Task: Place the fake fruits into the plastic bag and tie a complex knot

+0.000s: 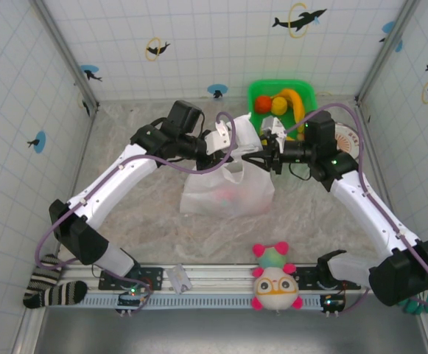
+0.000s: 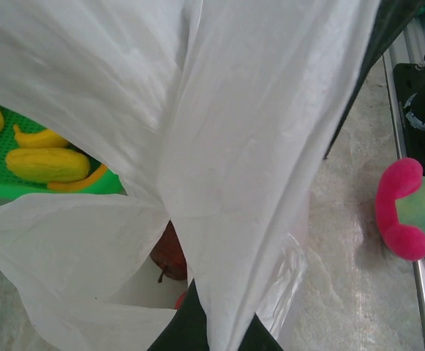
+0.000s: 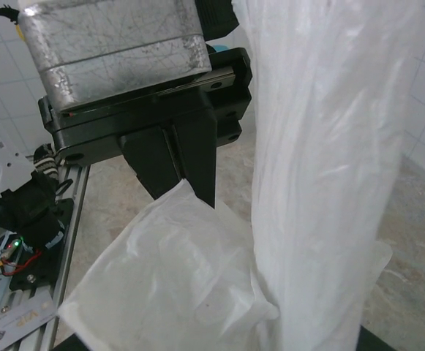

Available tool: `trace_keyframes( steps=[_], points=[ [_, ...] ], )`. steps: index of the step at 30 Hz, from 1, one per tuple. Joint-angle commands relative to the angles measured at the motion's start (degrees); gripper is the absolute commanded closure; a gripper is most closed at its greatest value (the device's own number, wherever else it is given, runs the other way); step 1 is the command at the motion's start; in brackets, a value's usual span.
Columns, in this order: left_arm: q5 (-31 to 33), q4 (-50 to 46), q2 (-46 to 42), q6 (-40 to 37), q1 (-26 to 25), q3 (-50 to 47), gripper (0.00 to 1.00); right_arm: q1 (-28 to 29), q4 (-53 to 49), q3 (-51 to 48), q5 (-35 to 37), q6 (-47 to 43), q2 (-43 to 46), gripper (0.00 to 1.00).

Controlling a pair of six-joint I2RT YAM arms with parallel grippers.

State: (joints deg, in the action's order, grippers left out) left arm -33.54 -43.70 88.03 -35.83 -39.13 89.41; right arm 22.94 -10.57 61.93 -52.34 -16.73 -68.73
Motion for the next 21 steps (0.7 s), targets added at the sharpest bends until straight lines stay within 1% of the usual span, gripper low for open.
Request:
trace_keyframes(
  steps=[1, 11, 15, 18, 21],
  points=[
    [1.1, -1.2, 0.0, -0.2, -0.4, 1.7, 1.0, 0.5, 2.0, 2.4, -0.5, 0.2, 0.1, 0.59],
    [1.9, 1.3, -2.4, 0.2, -0.4, 0.7, 1.0, 0.7, 1.7, 2.6, 0.3, 0.2, 0.0, 0.61],
    [2.5, 2.1, -3.1, 0.3, -0.4, 0.3, 1.0, 0.7, 1.5, 2.7, 0.5, 0.0, 0.0, 0.63],
    [2.8, 2.2, -3.4, 0.3, -0.4, 0.2, 1.0, 0.7, 1.5, 2.8, 0.4, 0.0, 0.1, 0.66],
    [2.6, 2.2, -3.1, 0.4, -0.4, 0.2, 1.0, 0.7, 1.6, 2.7, 0.5, 0.0, 0.0, 0.68]
  ],
)
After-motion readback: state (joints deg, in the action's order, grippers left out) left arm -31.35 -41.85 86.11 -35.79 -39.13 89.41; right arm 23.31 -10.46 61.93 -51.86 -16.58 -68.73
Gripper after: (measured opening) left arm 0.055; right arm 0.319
